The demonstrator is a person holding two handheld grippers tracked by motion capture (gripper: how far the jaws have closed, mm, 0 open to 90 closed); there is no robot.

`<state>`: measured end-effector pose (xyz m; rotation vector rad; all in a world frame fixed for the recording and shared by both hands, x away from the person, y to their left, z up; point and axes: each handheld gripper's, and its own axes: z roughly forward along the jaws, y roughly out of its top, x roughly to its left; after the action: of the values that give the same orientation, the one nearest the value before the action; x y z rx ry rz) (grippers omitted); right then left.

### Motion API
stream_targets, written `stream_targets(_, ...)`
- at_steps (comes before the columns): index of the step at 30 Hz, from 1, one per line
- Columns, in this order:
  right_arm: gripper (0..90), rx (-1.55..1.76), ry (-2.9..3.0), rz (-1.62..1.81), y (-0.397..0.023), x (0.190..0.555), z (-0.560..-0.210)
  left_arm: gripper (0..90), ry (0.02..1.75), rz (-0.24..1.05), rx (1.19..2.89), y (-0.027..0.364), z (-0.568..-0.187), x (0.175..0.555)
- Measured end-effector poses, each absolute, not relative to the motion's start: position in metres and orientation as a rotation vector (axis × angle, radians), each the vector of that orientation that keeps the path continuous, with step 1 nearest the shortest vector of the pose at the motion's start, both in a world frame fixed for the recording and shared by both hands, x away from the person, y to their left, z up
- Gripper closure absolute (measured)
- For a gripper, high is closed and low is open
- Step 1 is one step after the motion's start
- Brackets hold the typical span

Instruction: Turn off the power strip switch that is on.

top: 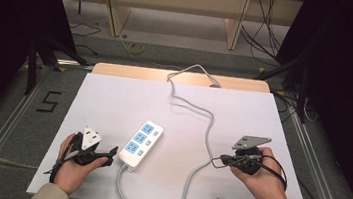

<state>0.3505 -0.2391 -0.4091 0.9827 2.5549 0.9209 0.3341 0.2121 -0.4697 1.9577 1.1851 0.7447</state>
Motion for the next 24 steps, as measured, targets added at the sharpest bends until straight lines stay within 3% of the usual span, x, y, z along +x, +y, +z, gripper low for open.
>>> stream_targets(24,90.0,0.951,2.589,0.905,-0.224,0.360,-0.403,15.5,1.183,0.746,1.956,0.212,-0.470,0.334)
